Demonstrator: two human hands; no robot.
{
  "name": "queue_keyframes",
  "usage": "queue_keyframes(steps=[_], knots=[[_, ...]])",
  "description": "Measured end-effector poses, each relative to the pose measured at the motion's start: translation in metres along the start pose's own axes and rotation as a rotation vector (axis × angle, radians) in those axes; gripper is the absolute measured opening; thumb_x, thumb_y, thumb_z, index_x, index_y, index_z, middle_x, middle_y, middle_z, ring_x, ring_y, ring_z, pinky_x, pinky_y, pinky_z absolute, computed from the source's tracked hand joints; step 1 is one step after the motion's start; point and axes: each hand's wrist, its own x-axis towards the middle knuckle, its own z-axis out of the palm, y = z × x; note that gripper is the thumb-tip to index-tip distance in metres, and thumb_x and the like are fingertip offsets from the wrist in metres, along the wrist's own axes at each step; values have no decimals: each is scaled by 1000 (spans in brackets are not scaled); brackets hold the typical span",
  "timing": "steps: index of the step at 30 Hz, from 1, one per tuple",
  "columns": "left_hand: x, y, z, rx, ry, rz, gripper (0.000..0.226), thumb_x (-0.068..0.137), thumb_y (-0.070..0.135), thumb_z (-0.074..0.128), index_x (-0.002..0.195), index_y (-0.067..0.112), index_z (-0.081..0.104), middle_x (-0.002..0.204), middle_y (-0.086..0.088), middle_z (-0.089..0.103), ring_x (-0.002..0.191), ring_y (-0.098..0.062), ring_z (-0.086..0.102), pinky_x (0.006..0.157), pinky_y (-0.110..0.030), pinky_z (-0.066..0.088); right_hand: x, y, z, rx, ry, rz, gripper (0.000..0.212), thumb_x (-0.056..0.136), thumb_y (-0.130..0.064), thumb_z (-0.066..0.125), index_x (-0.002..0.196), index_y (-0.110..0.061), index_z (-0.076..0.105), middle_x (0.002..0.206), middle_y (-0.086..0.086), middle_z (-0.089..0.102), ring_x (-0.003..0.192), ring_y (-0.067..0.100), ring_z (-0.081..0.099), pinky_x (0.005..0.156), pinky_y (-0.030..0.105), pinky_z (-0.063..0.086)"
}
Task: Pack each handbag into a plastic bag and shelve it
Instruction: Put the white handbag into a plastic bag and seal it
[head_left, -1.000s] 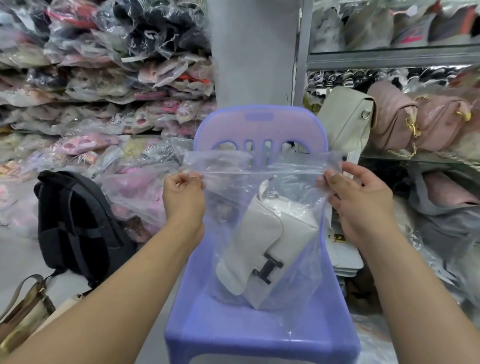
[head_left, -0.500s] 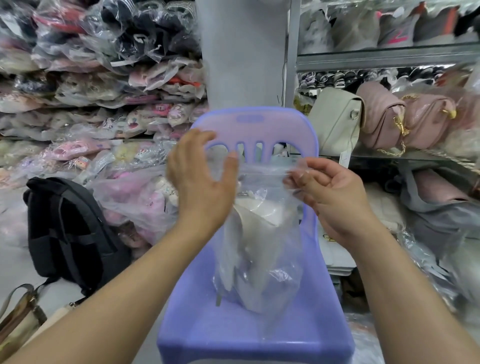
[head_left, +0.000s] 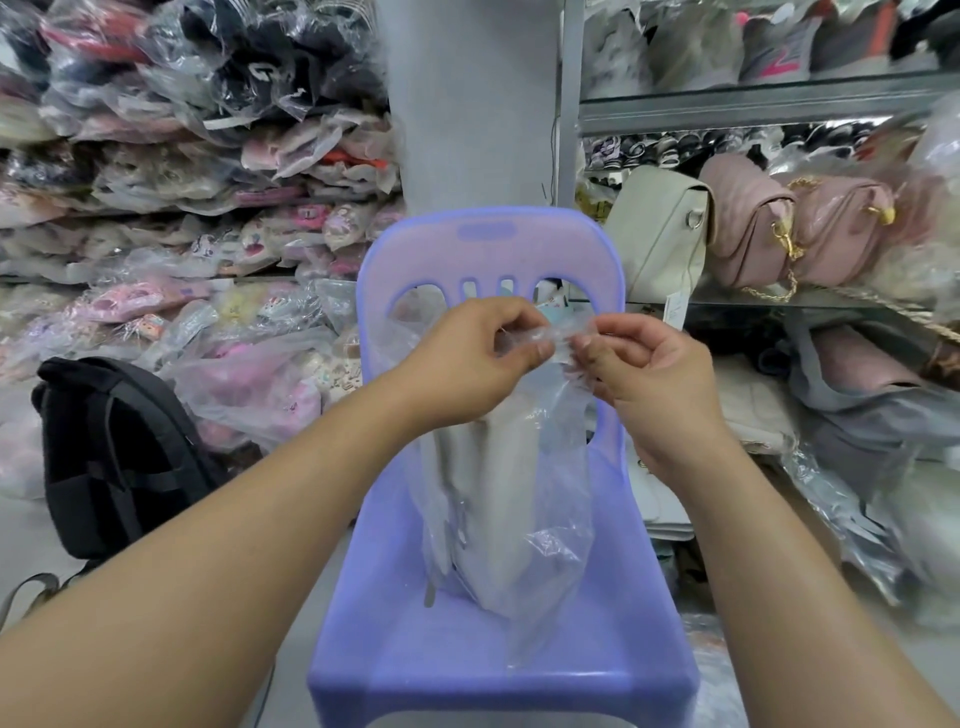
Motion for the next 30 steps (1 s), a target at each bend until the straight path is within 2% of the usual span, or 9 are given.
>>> queue_keyframes(steps=[4, 6, 10, 15, 18, 22, 26, 30], knots=[[0, -2, -2, -71, 7, -29, 7, 95, 23, 68, 95, 29, 66, 91, 12, 73, 85, -2, 67, 87, -27, 55, 2, 2, 2, -48, 10, -20, 11, 91, -7, 76, 98, -13, 71, 78, 1, 78, 72, 16, 74, 73, 32, 61], [0, -4, -4, -76, -13, -37, 6, 97, 25, 65, 94, 30, 66, 90, 13, 73, 84, 1, 66, 85, -23, 54, 1, 2, 3, 2, 3, -9, 12, 90, -4, 75, 97, -14, 70, 77, 2, 78, 74, 18, 74, 75, 32, 61], [-1, -4, -7, -100, -40, -80, 7, 97, 23, 65, 93, 21, 70, 88, 10, 75, 81, 1, 66, 83, -20, 53, 0, 2, 5, 24, -19, 11, 13, 90, -2, 74, 99, -10, 69, 78, 5, 79, 74, 17, 75, 77, 34, 62], [-2, 3, -14, -124, -35, -105, 7, 92, 16, 73, 90, 22, 73, 87, 11, 75, 78, 6, 67, 74, -7, 49, 1, 0, 2, -12, -42, -3, 13, 90, -3, 75, 101, -6, 70, 80, 8, 79, 76, 20, 77, 76, 33, 63], [-1, 6, -15, -150, -23, -131, 6, 89, 14, 76, 91, 20, 76, 90, 8, 78, 85, -1, 71, 77, -9, 52, 1, 0, 1, -43, -50, -4, 11, 90, -3, 75, 98, -9, 70, 80, 6, 79, 74, 18, 76, 77, 36, 64], [-1, 9, -13, -125, -37, -130, 5, 89, 21, 76, 93, 19, 78, 88, 10, 78, 83, 2, 71, 78, -11, 53, 1, 3, -1, -100, -84, 34, 5, 94, -8, 72, 95, -12, 73, 82, 6, 80, 76, 18, 76, 83, 40, 62], [-1, 9, -10, -61, -26, -122, 4, 91, 27, 74, 88, 26, 76, 84, 14, 76, 82, 3, 70, 82, -19, 56, 2, 4, 0, -167, -104, 30, 12, 98, -12, 68, 88, -16, 75, 82, 3, 80, 81, 18, 73, 94, 49, 59], [-1, 8, -9, -33, -2, -111, 12, 92, 30, 73, 80, 33, 71, 77, 19, 72, 76, 3, 67, 79, -23, 55, 2, 3, 3, -159, -100, 17, 15, 99, -11, 66, 86, -15, 73, 82, 3, 80, 83, 19, 76, 95, 51, 59]])
